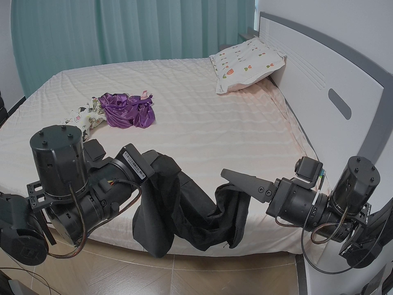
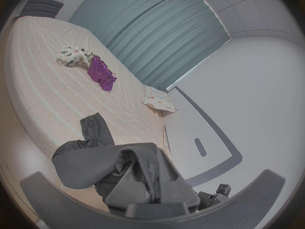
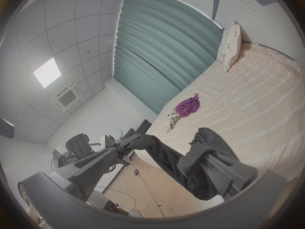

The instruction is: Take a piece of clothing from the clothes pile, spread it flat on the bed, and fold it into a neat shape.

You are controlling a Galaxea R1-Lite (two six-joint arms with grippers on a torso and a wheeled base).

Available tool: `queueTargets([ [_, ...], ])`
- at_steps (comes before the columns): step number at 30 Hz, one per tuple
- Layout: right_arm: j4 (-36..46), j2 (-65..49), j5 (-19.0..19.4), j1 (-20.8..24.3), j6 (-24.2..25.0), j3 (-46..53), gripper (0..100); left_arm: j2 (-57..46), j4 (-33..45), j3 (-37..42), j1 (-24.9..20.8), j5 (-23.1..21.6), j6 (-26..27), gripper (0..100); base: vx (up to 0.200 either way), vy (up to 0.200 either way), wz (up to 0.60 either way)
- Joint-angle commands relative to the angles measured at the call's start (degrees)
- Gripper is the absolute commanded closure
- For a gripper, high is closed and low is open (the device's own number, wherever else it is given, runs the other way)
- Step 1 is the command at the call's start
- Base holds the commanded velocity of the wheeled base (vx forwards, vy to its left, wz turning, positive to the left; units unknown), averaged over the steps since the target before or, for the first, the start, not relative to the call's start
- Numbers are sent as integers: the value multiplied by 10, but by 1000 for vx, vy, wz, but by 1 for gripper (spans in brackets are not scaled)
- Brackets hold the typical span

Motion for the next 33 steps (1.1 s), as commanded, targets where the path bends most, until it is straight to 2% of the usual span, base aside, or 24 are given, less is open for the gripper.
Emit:
queueTargets([
  [1,-2,10,0,0,0,0,0,1,0,1,2,1,-1,100,0,0,0],
  [25,-7,0,-9,-1,0,-3,0,-2,-3,1,29,1,-1,100,0,192,0],
  [29,-7,-6,-33,-2,-2,-4,0,-3,-3,-1,29,1,-1,100,0,200,0],
  [33,-6,-21,-35,-2,-2,-3,0,-3,-3,-1,29,1,0,100,0,0,0],
])
